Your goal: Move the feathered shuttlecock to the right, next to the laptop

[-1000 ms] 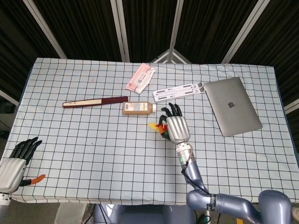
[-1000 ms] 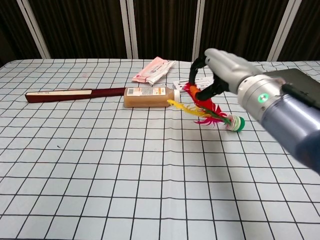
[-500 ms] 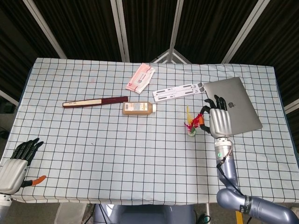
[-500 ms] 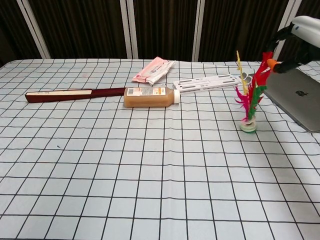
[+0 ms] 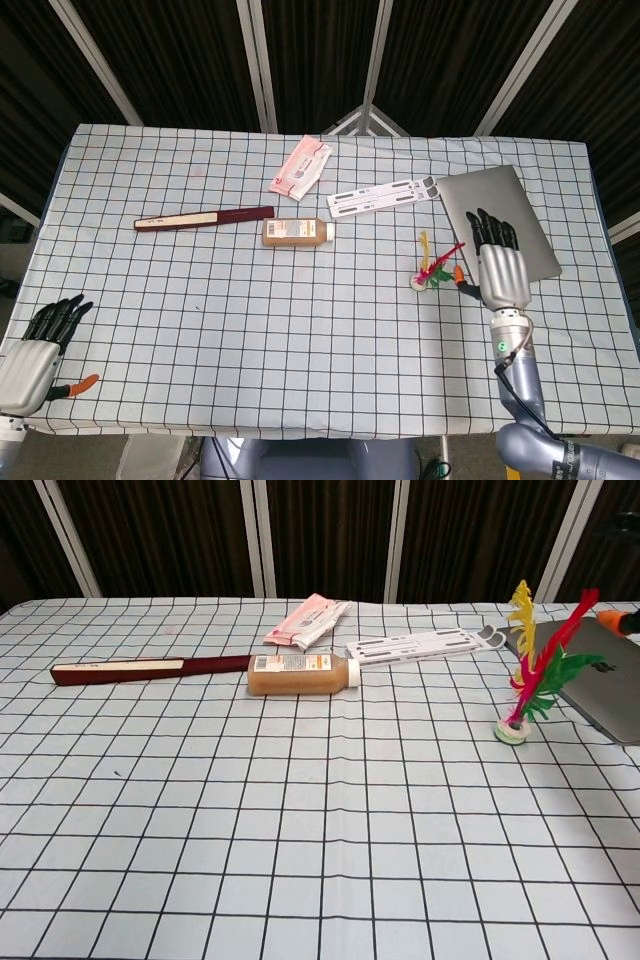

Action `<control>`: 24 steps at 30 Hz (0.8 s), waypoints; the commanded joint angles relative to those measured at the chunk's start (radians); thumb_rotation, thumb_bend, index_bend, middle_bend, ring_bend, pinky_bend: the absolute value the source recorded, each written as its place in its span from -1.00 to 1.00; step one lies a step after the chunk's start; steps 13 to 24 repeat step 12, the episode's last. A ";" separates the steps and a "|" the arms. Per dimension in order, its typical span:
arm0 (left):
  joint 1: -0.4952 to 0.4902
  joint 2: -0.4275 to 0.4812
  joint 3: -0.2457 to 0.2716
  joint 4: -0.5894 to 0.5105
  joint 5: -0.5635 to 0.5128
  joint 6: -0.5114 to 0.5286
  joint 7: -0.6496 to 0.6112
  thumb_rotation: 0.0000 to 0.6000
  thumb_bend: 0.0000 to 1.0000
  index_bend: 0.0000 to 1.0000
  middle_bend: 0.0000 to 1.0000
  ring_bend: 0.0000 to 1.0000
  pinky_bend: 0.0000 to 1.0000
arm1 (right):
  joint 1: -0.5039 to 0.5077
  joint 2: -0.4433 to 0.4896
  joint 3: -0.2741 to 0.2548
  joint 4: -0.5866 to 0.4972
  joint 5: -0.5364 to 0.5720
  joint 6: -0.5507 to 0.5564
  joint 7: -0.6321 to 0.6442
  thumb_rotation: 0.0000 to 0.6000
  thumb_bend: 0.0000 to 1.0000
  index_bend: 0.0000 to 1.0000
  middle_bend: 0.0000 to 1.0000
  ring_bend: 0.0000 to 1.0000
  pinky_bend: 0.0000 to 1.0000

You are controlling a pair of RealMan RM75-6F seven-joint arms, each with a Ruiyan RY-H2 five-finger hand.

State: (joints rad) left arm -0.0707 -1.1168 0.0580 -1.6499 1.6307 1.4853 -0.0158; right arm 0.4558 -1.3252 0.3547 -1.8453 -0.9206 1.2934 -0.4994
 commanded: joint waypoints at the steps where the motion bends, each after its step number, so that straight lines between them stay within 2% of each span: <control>1: 0.004 -0.005 -0.004 0.012 0.003 0.012 0.002 1.00 -1.00 -1.00 -1.00 -1.00 -1.00 | -0.090 0.112 -0.103 -0.060 -0.143 0.054 0.026 1.00 -0.10 -1.00 -1.00 -1.00 -1.00; 4: 0.009 -0.009 -0.008 0.025 0.007 0.028 0.003 1.00 -1.00 -1.00 -1.00 -1.00 -1.00 | -0.172 0.194 -0.210 -0.052 -0.289 0.103 0.059 1.00 -0.10 -1.00 -1.00 -1.00 -1.00; 5: 0.010 -0.010 -0.009 0.028 0.007 0.031 0.004 1.00 -1.00 -1.00 -1.00 -1.00 -1.00 | -0.189 0.207 -0.231 -0.042 -0.322 0.115 0.071 1.00 -0.10 -1.00 -1.00 -1.00 -1.00; 7: 0.014 -0.013 -0.010 0.038 0.005 0.037 0.019 1.00 -1.00 -1.00 -1.00 -1.00 -1.00 | -0.256 0.245 -0.311 0.016 -0.433 0.170 0.116 1.00 -0.10 -1.00 -1.00 -1.00 -1.00; 11: 0.019 -0.022 -0.013 0.050 0.010 0.051 0.056 1.00 -1.00 -1.00 -1.00 -1.00 -1.00 | -0.349 0.251 -0.394 0.139 -0.566 0.269 0.213 1.00 -0.11 -1.00 -1.00 -1.00 -1.00; 12: 0.021 -0.025 -0.013 0.053 0.014 0.055 0.064 1.00 -1.00 -1.00 -1.00 -1.00 -1.00 | -0.365 0.251 -0.407 0.157 -0.577 0.280 0.227 1.00 -0.12 -1.00 -1.00 -1.00 -1.00; 24: 0.021 -0.025 -0.013 0.053 0.014 0.055 0.064 1.00 -1.00 -1.00 -1.00 -1.00 -1.00 | -0.365 0.251 -0.407 0.157 -0.577 0.280 0.227 1.00 -0.12 -1.00 -1.00 -1.00 -1.00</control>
